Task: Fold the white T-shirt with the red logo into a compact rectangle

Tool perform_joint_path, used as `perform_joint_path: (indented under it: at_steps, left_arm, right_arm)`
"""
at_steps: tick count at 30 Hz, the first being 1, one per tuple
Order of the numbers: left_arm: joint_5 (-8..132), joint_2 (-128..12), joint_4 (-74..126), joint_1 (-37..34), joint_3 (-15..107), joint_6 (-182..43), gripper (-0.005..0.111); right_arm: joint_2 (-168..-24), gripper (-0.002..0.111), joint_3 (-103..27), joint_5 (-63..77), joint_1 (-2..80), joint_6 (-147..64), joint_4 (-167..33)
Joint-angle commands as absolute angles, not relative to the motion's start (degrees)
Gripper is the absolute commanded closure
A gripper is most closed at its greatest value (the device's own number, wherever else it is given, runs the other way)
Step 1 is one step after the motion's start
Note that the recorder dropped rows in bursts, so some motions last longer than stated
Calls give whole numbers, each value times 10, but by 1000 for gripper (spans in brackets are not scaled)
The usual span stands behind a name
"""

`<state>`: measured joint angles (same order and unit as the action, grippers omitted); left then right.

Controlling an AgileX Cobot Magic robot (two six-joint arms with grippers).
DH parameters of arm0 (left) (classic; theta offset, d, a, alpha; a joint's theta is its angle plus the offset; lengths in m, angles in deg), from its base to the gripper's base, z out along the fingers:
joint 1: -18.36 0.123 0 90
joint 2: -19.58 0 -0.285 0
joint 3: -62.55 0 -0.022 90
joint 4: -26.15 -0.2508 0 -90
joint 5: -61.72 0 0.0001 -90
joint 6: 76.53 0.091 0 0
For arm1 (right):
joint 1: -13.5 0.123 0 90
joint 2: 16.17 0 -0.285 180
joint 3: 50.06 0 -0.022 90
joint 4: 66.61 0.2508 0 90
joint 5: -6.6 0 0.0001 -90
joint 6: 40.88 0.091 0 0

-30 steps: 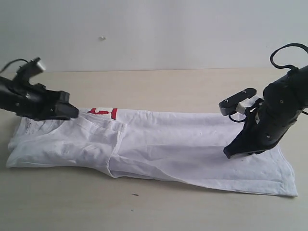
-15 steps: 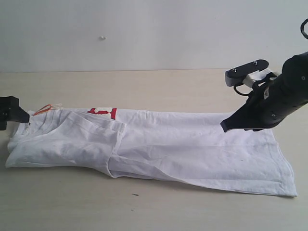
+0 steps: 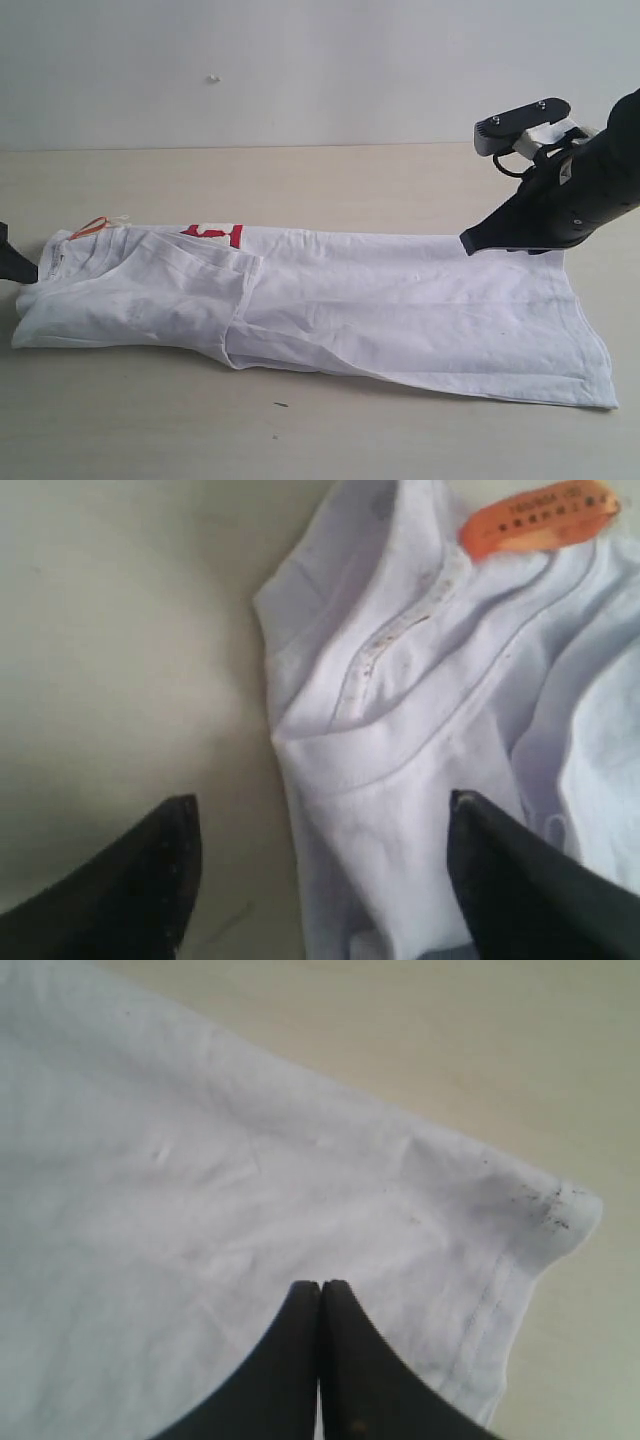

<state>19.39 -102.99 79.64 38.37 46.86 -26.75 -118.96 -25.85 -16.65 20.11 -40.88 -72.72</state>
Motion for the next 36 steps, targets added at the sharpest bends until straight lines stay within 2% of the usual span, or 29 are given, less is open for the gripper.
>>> perform_joint_path:
  at_steps: [1, 6, 14, 23, 25, 28, 34, 36]
  left_arm:
    - [146, -1061, 824, 390, 467, -262, 39]
    - [123, -1092, 826, 392, 479, -248, 39]
    - [-26, -1153, 852, 404, 532, -209, 39]
    - [-63, -1161, 866, 395, 533, -172, 40]
    - [-64, -1161, 866, 385, 533, -167, 45]
    - [-64, -1161, 848, 363, 533, -167, 58]
    - [-64, -1159, 831, 320, 533, -153, 67]
    - [-64, -1155, 831, 316, 533, -153, 81]
  right_arm:
    - [-1185, 108, -258, -169, 202, -424, -712]
    - [-1185, 108, -258, -171, 202, -470, -673]
    - [-1185, 108, -258, -171, 202, -475, -666]
    - [-1185, 108, -258, -168, 202, -475, -666]
    - [-1185, 108, -258, -167, 202, -475, -666]
    - [-1185, 108, -258, -164, 202, -475, -666]
    - [-1185, 108, -258, -163, 202, -475, -666]
    - [-1185, 108, -258, -163, 202, -475, -666]
